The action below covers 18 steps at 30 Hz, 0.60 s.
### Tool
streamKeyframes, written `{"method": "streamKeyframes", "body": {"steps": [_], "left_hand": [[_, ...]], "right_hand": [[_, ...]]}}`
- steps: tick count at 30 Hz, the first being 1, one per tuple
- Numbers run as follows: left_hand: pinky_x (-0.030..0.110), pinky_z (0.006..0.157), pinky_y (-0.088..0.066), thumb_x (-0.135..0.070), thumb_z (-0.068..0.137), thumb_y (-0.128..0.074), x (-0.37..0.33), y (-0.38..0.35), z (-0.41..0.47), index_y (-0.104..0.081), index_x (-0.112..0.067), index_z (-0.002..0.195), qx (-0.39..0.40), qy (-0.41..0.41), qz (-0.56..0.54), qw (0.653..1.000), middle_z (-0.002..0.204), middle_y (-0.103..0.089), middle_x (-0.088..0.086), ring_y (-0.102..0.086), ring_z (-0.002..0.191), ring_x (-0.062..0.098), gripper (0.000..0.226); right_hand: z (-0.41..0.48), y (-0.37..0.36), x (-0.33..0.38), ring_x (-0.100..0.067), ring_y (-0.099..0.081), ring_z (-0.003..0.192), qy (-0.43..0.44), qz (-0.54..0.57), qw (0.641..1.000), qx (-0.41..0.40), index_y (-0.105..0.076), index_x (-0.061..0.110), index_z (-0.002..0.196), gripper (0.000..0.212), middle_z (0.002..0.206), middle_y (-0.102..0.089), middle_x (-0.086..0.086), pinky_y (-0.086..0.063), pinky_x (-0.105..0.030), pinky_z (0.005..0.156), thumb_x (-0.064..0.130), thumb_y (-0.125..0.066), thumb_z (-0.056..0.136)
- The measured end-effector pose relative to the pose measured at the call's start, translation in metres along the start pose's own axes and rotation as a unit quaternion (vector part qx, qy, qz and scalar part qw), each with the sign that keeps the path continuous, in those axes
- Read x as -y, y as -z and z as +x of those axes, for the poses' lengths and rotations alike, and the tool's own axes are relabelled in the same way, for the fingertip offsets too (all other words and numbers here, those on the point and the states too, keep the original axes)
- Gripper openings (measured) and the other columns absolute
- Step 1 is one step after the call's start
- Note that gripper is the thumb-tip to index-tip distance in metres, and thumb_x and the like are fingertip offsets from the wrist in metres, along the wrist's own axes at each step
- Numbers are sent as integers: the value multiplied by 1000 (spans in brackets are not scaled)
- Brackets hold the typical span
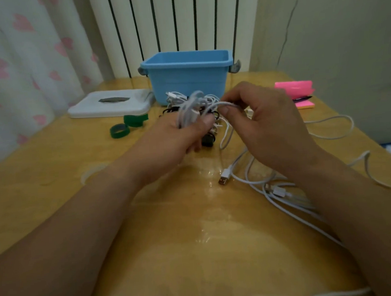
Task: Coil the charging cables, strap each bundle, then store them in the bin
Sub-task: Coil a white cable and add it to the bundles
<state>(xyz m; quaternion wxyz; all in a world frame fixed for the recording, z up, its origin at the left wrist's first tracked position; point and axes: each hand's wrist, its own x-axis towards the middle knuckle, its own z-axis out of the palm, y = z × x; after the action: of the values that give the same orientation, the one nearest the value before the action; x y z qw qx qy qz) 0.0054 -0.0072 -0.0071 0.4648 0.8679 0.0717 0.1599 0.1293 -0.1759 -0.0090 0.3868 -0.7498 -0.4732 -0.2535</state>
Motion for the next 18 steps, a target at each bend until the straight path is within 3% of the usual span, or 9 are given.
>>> {"method": "streamKeyframes", "body": {"steps": [2, 4, 6, 9, 12, 16, 18], "left_hand": [[41, 80, -60, -41, 110, -57, 0, 6, 1, -61, -25, 72, -4, -26, -140, 990, 62, -56, 2, -62, 69, 29, 41], [36, 63, -54, -32, 112, -53, -1, 15, 4, -52, -21, 72, -29, -50, -306, 950, 56, -41, -1, -49, 57, 20, 41], [29, 54, -44, -32, 112, -51, 0, 25, 9, -48, -19, 74, -74, -46, -401, 912, 56, -35, -3, -38, 53, 15, 40], [29, 55, -43, -35, 110, -59, 6, 16, 12, -53, -20, 77, -102, -11, -391, 915, 62, -39, 0, -41, 57, 15, 37], [30, 60, -50, -34, 104, -69, 5, -4, 13, -62, -17, 84, -91, 0, -347, 934, 67, -54, 1, -55, 63, 15, 26], [39, 77, -60, -36, 102, -72, 1, -15, 14, -71, 1, 116, -41, -10, -333, 942, 95, -71, 23, -71, 85, 23, 40], [31, 73, -59, -31, 106, -67, -1, -16, 12, -71, -8, 110, -50, -2, -328, 943, 90, -73, 10, -71, 84, 16, 23]], "right_hand": [[0, -1, -7, -15, -63, 74, -12, -18, 1000, 13, -70, 24, 98, 17, 78, -67, 11, -52, -47, 81, 39, -63, 102], [-2, -2, -17, -15, -60, 69, -45, -35, 998, 41, -66, 24, 92, 21, 72, -63, 12, -51, -47, 79, 41, -60, 104], [-3, -2, -22, -15, -62, 70, -74, -34, 994, 68, -64, 24, 93, 26, 73, -66, 8, -53, -49, 82, 44, -56, 106], [-4, -3, -12, -18, -64, 72, -72, -5, 995, 69, -62, 24, 99, 24, 76, -67, 5, -53, -45, 72, 42, -51, 110], [-6, -12, 11, -23, -59, 63, -9, -28, 998, 64, -59, 19, 96, 27, 70, -62, 7, -46, -42, 62, 38, -46, 111], [-10, -27, 26, -20, -53, 58, 53, -105, 989, 91, -64, 23, 103, 23, 69, -55, 13, -45, -45, 77, 37, -46, 107], [-10, -27, 28, -22, -59, 63, 62, -122, 986, 92, -64, 26, 109, 21, 74, -66, 9, -45, -46, 81, 36, -47, 106]]}}
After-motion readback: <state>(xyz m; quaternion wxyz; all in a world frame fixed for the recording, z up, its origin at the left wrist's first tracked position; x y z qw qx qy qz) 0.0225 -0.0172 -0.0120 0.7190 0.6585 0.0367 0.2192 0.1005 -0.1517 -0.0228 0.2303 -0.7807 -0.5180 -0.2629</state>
